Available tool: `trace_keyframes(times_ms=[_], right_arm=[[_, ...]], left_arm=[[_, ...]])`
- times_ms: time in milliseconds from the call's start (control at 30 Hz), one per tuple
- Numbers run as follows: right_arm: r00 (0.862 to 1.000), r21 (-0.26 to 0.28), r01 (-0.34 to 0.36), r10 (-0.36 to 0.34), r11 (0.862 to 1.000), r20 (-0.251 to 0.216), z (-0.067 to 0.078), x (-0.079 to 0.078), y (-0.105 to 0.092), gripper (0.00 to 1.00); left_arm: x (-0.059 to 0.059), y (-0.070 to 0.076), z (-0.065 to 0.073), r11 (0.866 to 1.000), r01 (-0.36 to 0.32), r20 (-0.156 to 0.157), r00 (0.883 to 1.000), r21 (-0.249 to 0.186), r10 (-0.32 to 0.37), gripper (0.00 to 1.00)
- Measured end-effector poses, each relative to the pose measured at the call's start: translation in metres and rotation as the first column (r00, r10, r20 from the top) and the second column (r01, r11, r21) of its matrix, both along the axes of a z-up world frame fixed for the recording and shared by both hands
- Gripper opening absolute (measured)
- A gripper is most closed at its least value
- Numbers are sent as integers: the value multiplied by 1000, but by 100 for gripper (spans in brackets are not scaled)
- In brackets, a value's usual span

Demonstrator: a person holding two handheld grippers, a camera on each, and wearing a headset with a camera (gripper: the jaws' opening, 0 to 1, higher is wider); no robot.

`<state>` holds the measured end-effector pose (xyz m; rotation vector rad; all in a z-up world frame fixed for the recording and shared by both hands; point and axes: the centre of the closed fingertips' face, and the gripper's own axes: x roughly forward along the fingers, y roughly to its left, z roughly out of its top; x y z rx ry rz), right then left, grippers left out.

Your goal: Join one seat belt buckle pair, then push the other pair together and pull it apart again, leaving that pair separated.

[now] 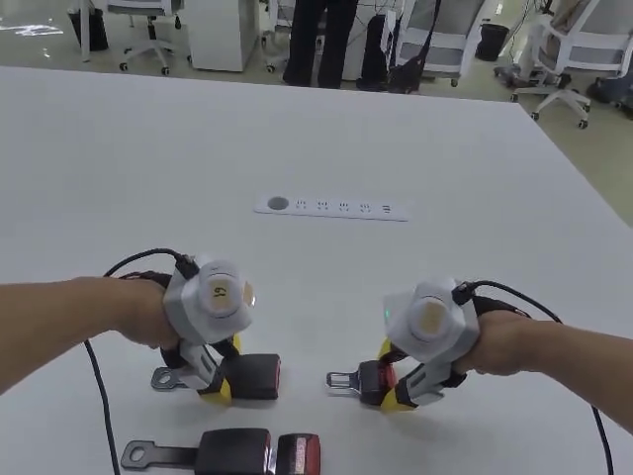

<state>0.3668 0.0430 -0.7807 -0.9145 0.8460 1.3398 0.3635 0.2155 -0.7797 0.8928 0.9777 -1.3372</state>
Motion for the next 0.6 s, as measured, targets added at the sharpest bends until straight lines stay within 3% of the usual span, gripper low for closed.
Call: trace_keyframes(times_ms=[600], right_arm=[[1000, -6, -14, 14, 1000, 4, 2, -2, 0, 32]], left_arm=[[0, 0, 0, 1000, 6, 7, 1000, -16, -6, 33]])
